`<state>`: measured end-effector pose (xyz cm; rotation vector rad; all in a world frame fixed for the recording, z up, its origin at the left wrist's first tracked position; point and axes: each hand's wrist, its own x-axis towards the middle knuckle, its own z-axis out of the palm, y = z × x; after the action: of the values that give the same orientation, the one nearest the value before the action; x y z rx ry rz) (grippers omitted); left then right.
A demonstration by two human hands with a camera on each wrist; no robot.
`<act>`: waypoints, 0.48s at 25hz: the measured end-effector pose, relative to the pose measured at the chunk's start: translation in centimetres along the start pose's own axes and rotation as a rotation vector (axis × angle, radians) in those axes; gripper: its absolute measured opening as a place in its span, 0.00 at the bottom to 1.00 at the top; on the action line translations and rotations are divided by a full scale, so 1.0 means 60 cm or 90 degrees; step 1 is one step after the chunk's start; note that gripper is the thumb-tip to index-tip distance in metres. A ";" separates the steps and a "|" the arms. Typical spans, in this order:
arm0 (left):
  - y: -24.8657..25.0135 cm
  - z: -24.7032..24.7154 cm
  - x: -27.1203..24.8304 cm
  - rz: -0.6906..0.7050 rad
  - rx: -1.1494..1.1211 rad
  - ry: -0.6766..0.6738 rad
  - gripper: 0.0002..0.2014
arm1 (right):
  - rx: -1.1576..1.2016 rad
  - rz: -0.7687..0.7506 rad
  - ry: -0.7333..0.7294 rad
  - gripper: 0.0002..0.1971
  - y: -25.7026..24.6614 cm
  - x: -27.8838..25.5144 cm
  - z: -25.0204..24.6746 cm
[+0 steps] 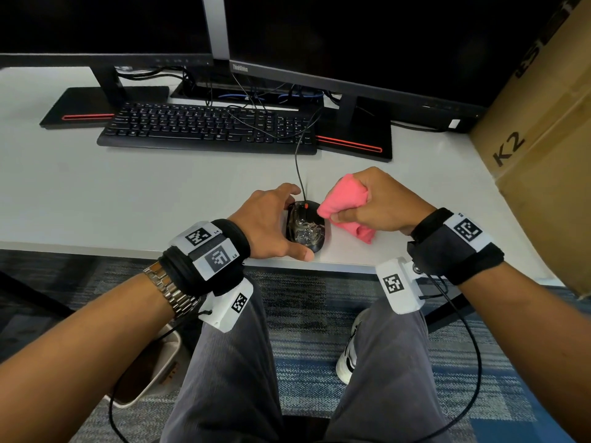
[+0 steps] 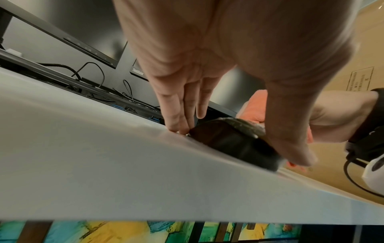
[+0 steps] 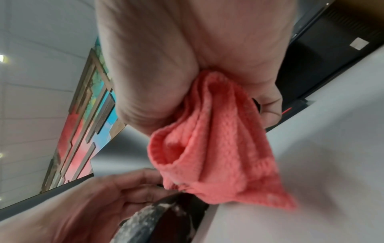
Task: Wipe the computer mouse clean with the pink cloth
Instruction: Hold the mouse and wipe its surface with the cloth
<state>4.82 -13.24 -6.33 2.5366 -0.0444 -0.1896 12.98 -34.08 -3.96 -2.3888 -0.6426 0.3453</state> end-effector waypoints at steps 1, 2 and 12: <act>0.001 0.000 0.000 0.000 -0.001 -0.001 0.59 | 0.011 0.007 -0.004 0.22 0.004 0.000 0.005; 0.002 0.000 0.000 0.000 -0.002 -0.001 0.59 | 0.024 0.010 -0.012 0.23 0.005 -0.001 0.009; 0.004 0.001 0.000 0.003 -0.004 0.006 0.59 | 0.137 0.038 0.000 0.18 0.004 -0.016 0.011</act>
<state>4.81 -13.48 -6.27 2.5309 -0.0462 -0.1758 12.00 -34.43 -4.51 -2.2052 -0.5078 0.4193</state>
